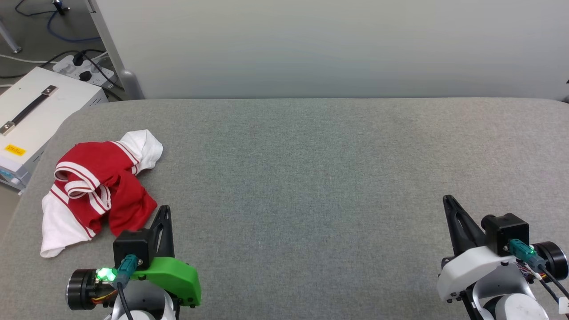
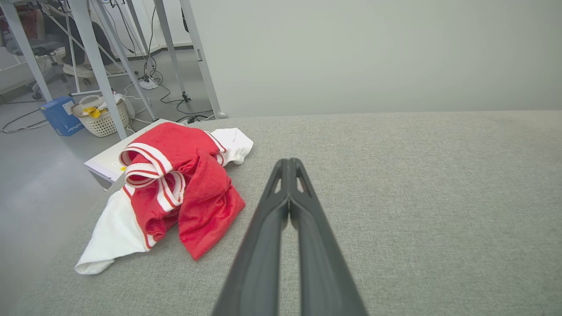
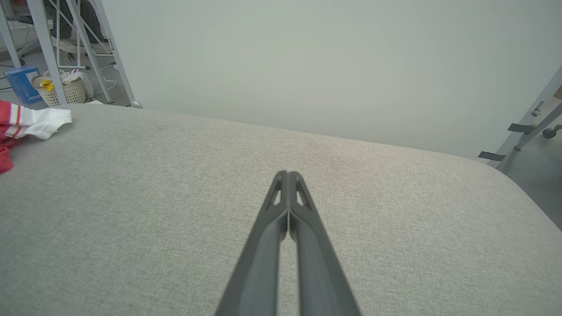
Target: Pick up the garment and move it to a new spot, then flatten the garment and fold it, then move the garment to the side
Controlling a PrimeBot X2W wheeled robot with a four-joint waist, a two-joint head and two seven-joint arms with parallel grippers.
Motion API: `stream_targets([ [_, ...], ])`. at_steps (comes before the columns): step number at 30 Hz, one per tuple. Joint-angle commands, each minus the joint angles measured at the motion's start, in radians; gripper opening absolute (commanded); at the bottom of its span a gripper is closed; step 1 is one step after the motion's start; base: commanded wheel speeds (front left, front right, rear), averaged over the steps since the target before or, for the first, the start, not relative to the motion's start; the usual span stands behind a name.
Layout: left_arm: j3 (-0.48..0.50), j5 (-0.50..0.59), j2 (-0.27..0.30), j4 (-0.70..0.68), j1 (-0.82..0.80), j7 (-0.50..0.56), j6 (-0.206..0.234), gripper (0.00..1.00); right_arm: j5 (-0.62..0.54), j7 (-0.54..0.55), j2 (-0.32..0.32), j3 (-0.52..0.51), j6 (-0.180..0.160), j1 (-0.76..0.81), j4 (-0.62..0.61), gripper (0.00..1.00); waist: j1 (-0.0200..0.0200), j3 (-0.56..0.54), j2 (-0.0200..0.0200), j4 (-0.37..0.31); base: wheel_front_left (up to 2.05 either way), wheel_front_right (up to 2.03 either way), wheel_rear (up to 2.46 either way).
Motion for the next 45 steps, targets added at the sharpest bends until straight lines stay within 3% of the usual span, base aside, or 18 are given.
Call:
stream_targets([
  [1,-0.001,0.009,-0.005,-0.002,-0.017,-0.001,0.004,0.00,-0.010,0.003,0.000,-0.001,-0.001,0.011,-0.005,0.00,0.0000,0.000,0.0120,0.000,0.00,0.00,0.00],
  [35,-0.001,0.009,-0.005,-0.002,-0.017,-0.001,0.004,0.00,-0.010,0.003,0.000,-0.001,-0.001,0.011,-0.005,0.00,0.0000,0.000,0.0120,0.000,0.00,0.00,0.00],
  [36,0.000,0.000,0.000,0.000,0.000,0.000,0.000,1.00,0.000,0.000,0.000,0.000,0.000,0.000,0.000,1.00,0.0000,0.000,0.0000,0.000,0.00,0.00,0.00],
  [45,0.005,-0.012,0.000,0.010,0.000,-0.015,-0.001,1.00,0.015,-0.015,0.000,-0.006,0.000,-0.003,0.008,1.00,0.0000,0.001,0.0007,0.000,0.00,0.00,0.00],
])
